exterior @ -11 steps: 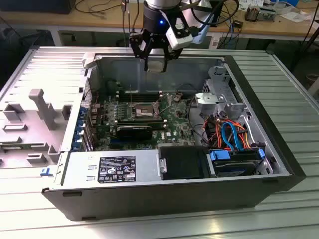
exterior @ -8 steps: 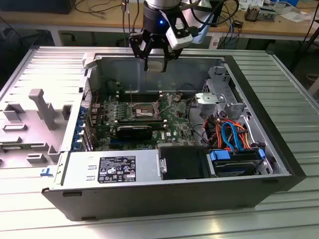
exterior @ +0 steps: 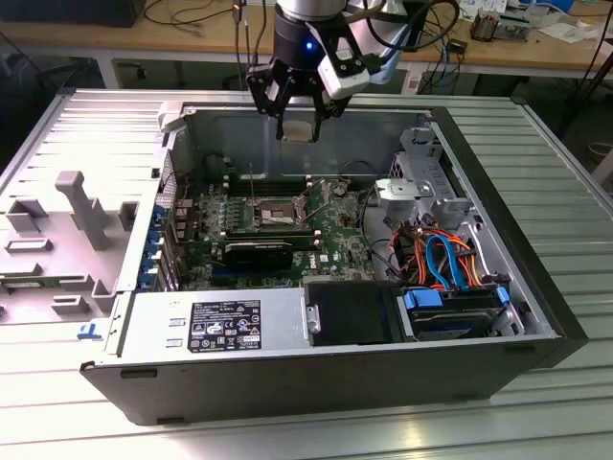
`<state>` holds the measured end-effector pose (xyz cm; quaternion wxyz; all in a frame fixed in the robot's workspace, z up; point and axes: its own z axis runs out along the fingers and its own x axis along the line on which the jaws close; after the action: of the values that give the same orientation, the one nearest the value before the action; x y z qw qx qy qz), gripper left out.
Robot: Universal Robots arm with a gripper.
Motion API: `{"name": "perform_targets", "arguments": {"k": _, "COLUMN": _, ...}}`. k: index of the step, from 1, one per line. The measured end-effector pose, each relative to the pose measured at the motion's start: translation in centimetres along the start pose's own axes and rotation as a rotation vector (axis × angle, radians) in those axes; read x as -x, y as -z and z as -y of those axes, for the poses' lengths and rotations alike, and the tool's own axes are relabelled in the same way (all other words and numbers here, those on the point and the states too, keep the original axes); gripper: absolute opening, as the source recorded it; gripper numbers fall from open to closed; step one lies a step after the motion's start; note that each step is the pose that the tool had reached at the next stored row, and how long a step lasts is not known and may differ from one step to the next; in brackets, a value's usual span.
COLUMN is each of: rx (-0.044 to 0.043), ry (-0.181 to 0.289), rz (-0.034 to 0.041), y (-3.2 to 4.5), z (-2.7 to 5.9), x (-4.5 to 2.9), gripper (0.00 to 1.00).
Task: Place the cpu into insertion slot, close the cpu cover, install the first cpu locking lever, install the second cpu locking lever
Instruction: 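Place the cpu into insertion slot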
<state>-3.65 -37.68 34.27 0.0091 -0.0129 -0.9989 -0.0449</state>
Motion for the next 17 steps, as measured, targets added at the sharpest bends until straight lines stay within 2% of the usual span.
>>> {"name": "perform_targets", "arguments": {"k": 17, "rx": -0.0001, "ry": 0.0, "rz": -0.0001, "y": -0.25, "z": 0.48, "x": -0.06, "gripper": 0.55}}
